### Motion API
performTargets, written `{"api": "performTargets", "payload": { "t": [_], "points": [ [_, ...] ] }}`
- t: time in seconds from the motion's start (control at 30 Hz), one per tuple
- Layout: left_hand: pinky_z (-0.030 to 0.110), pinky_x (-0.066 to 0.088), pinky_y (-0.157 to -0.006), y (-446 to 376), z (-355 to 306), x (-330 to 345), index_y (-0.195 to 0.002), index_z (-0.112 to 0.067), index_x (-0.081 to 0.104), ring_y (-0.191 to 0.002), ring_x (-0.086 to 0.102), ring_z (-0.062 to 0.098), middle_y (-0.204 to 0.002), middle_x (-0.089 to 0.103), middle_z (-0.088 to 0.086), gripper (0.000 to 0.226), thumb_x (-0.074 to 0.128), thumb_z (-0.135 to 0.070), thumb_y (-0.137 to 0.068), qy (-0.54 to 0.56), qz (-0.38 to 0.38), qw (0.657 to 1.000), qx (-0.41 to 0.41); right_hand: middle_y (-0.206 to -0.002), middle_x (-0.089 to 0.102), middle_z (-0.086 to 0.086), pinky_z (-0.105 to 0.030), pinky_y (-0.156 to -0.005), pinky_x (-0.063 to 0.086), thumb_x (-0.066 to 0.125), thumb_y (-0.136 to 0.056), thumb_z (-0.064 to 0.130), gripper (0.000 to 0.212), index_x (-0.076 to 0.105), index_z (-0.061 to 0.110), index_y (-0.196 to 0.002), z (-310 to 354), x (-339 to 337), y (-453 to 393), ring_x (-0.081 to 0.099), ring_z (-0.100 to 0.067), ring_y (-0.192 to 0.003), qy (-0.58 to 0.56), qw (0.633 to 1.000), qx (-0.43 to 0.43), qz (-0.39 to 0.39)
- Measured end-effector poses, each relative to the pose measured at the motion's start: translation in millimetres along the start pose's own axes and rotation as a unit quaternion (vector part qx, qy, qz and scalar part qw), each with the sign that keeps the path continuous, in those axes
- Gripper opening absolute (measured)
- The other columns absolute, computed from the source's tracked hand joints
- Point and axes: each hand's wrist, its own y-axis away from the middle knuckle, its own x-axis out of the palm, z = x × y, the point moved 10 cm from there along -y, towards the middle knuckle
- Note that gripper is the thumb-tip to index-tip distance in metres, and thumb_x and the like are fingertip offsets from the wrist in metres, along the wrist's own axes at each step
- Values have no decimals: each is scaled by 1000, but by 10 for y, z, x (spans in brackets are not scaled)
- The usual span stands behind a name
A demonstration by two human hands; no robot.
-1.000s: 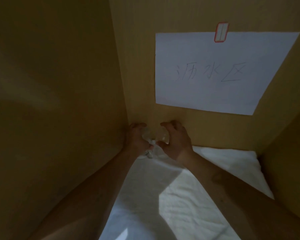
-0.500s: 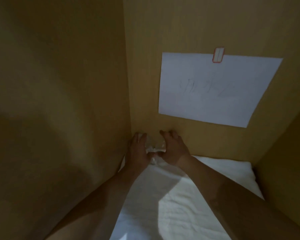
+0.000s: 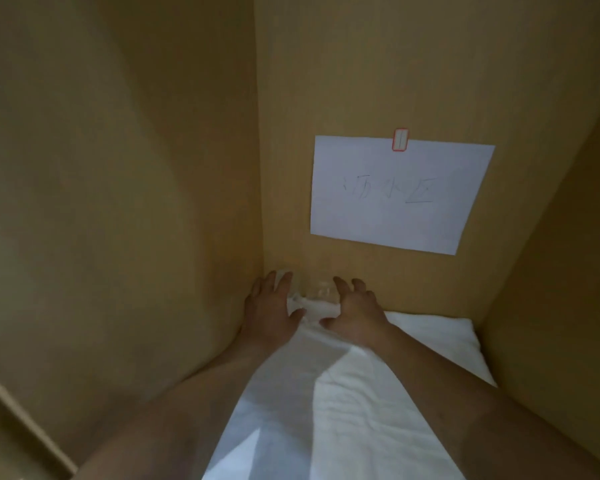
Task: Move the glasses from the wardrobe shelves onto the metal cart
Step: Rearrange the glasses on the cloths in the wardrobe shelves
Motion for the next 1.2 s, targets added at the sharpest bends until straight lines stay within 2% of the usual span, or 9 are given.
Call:
{"api": "performTargets", "payload": {
  "t": [0.2, 0.4, 0.6, 1.07, 1.2],
  "points": [
    [37, 27, -119, 454, -177, -127, -160, -31, 20, -150, 21, 27, -165, 22, 4, 80, 60, -54, -94, -40, 8, 999, -1, -160, 17, -10, -47, -111, 38, 70, -85, 53, 93, 18, 28, -158, 12, 31, 516, 27, -36, -143, -9, 1000, -17, -8],
    [44, 27, -120, 992, -293, -199, -160, -26, 21, -150, 21, 33, -164, 24, 11, 81, 57, -56, -93, -48, 21, 999, 11, -163, 11, -10, -47, -112, 37, 67, -88, 52, 92, 14, 27, -159, 18, 166, 1004, 24, -36, -145, 4, 1000, -30, 6],
    [47, 30, -118, 1606, -290, -191, -159, -26, 23, -150, 21, 34, -165, 21, 11, 82, 59, -57, -93, -77, 38, 996, -18, -162, 14, -9, -45, -112, 36, 66, -89, 51, 88, 18, 28, -158, 62, 455, 1493, 25, -34, -145, -14, 998, -48, 28],
    [43, 27, -121, 2749, 207, -146, -157, -27, 30, -151, 23, 32, -165, 24, 9, 78, 63, -53, -92, -64, 73, 994, -43, -164, 14, -11, -44, -114, 32, 66, -90, 49, 88, 17, 25, -159, 434, 1089, 2348, 23, -35, -146, -33, 995, -74, 56],
    [42, 27, -121, 3016, 439, -237, -156, -26, 31, -151, 23, 30, -165, 25, 8, 74, 61, -52, -93, -50, 78, 995, -28, -162, 18, -10, -41, -111, 35, 64, -90, 51, 85, 20, 24, -158, 664, 1263, 2538, 29, -33, -144, -29, 997, -61, 45]
  ]
}}
